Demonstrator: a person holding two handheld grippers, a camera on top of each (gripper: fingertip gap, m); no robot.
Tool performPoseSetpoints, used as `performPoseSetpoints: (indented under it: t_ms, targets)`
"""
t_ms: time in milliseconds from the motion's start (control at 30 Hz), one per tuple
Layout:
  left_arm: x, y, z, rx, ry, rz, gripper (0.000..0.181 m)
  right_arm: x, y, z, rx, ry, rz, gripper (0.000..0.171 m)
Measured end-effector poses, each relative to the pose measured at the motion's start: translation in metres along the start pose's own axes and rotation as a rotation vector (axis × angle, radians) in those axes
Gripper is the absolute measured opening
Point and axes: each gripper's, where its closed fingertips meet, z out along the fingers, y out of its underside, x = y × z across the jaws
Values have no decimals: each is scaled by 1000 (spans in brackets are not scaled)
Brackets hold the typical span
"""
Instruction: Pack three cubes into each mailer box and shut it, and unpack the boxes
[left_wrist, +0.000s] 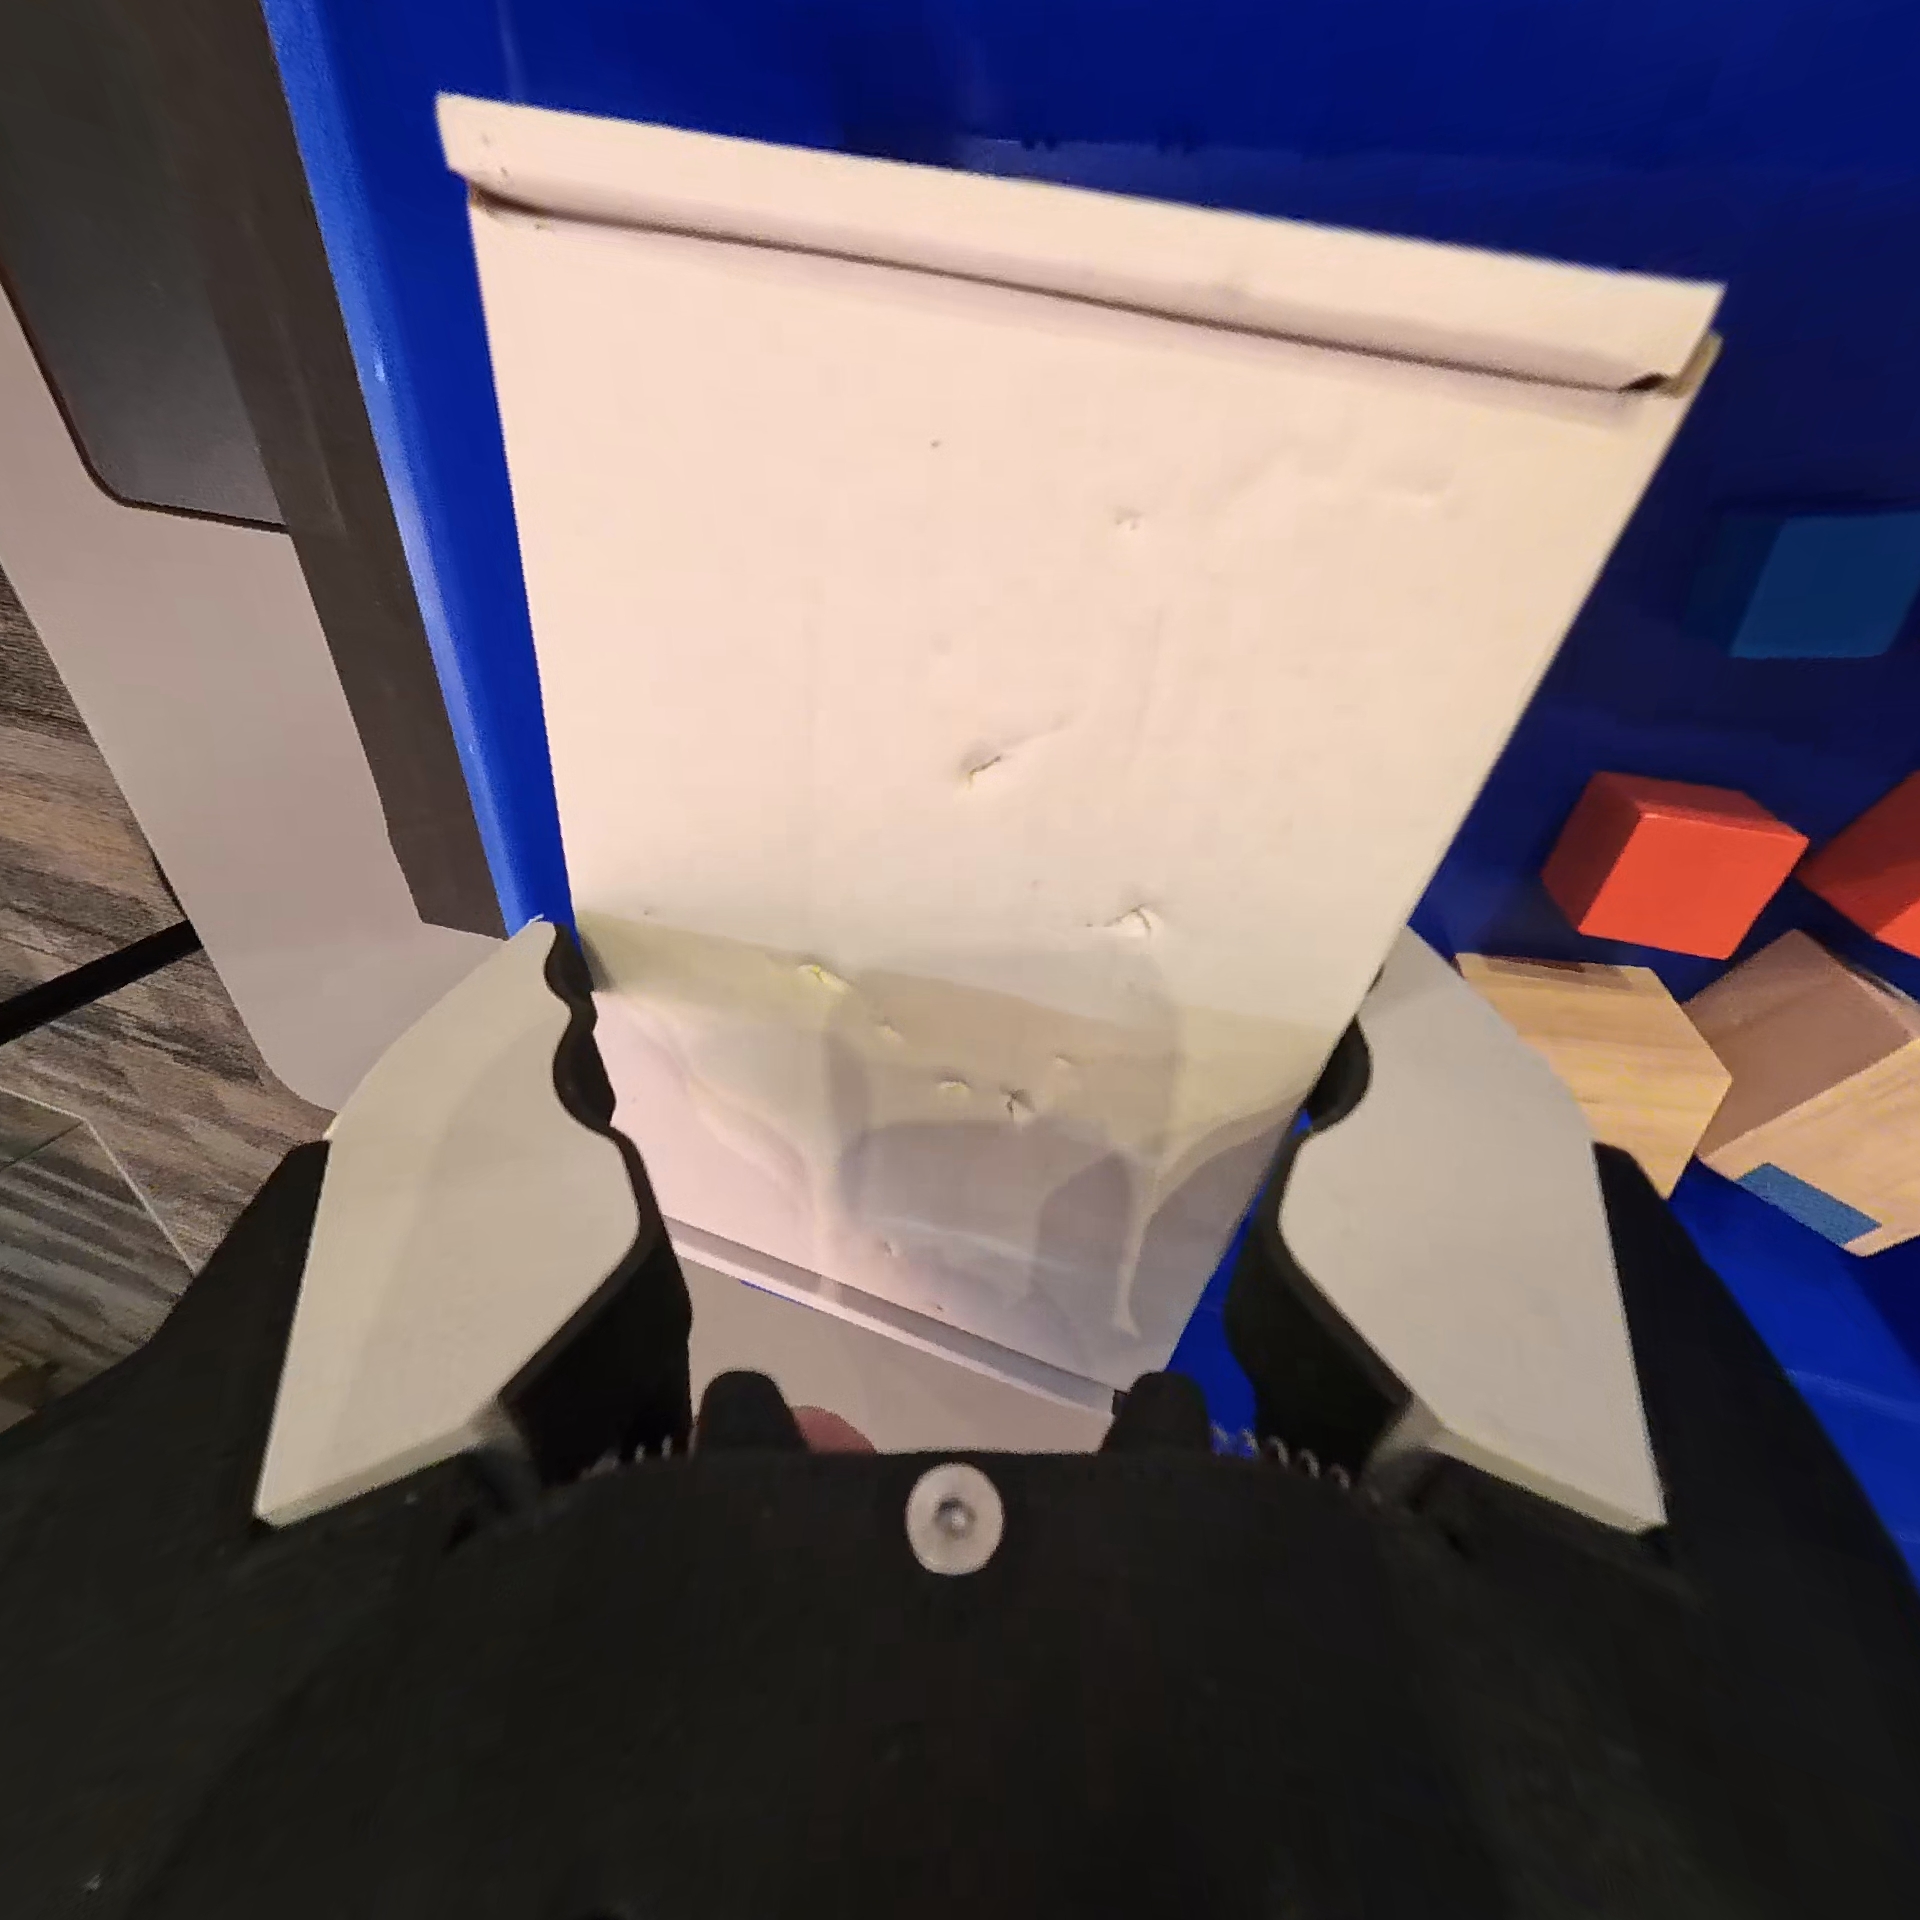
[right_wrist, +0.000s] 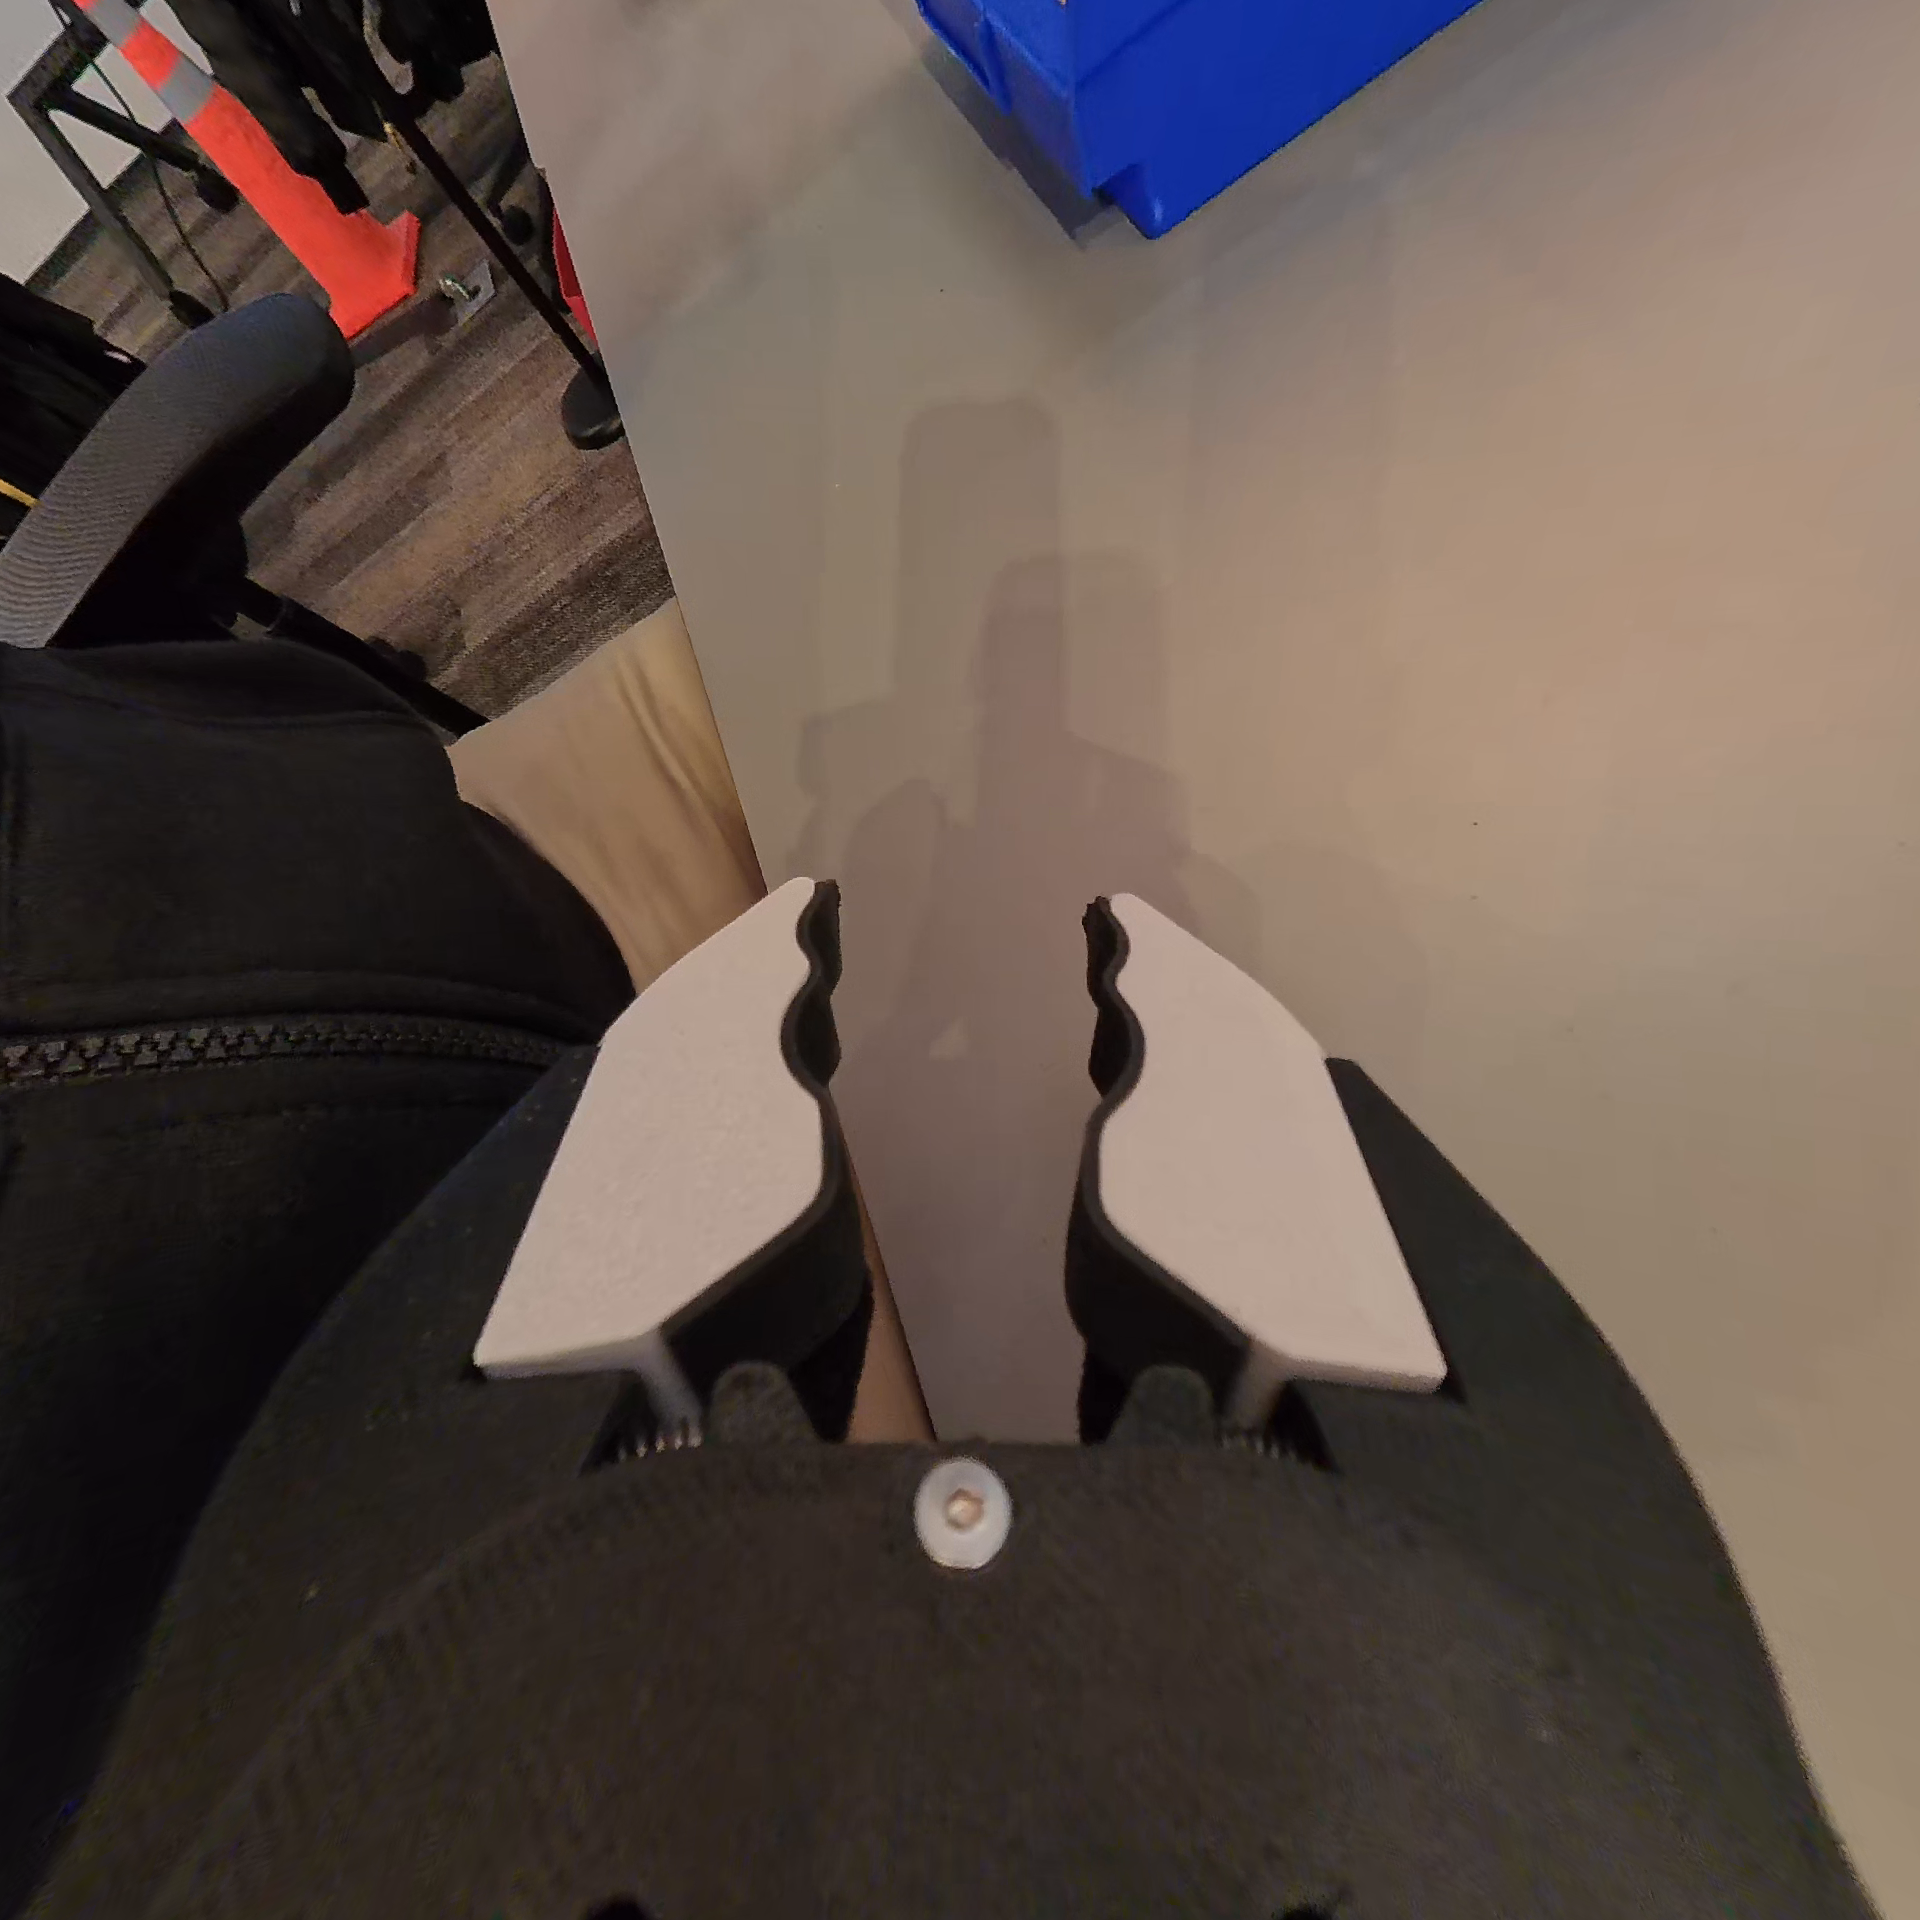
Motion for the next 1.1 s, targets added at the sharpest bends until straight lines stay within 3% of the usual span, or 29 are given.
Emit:
performPoseSetpoints:
  t_ms: [300, 667, 833, 1100]
  targets:
    - [-8, 5, -27, 59, -72, -74, 130, 0, -1, 0, 1, -1, 0, 45]
    - [7, -17, -109, 146, -122, -121, 130, 1, -7, -6, 35, 30, -27, 45]
    - [30, -76, -137, 184, -97, -77, 130, 1, -15, -13, 81, 52, -41, 45]
    - [98, -215, -133, 199, 23, 58, 129, -1, -21, -23, 119, 91, -86, 44]
